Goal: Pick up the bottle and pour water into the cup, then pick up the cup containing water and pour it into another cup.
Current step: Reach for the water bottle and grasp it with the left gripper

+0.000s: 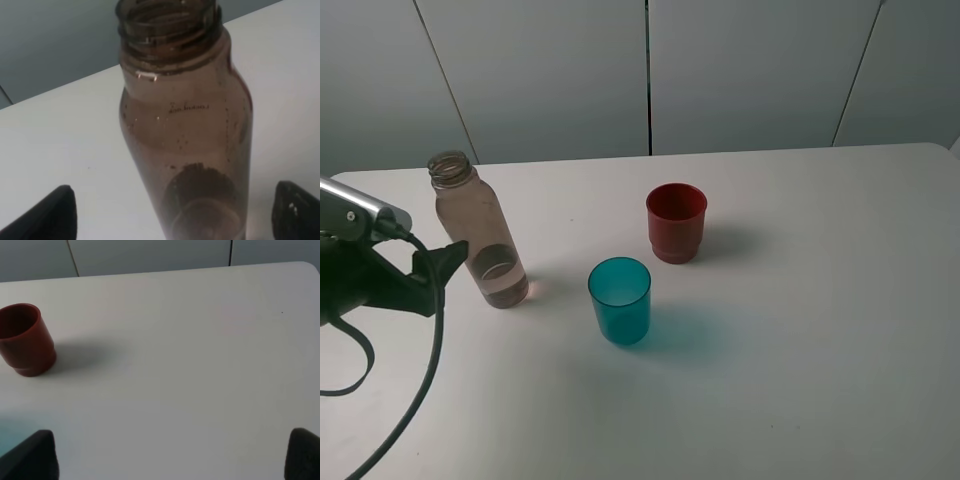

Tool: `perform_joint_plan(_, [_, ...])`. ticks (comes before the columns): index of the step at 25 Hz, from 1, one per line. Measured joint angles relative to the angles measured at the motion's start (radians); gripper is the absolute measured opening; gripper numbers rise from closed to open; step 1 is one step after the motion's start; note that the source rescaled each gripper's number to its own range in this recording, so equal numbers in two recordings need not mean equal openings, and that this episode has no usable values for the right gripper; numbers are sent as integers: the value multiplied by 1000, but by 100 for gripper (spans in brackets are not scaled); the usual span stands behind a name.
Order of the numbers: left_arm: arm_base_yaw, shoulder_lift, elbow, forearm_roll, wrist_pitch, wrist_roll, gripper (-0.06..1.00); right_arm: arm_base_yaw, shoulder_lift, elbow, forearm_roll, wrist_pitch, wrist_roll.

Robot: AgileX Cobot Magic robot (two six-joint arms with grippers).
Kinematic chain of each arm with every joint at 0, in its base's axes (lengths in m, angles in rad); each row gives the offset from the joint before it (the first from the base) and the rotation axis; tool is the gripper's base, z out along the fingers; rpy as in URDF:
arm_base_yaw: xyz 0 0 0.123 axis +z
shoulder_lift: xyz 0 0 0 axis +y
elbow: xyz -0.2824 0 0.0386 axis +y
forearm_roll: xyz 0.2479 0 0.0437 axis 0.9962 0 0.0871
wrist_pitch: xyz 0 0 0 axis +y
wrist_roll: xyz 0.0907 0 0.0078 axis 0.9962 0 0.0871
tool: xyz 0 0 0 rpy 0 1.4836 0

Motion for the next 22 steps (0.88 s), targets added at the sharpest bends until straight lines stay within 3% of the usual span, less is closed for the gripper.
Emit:
perform_joint_plan(10, [0,188,-2,9,-167,-36,100,0,0,0,0,0,-2])
perform_joint_plan(14, [0,238,-24,34,-188,-94,100,0,0,0,0,0,-2])
perform_joint_plan(22, [0,256,-63,47,-207,-103,100,0,0,0,0,0,-2])
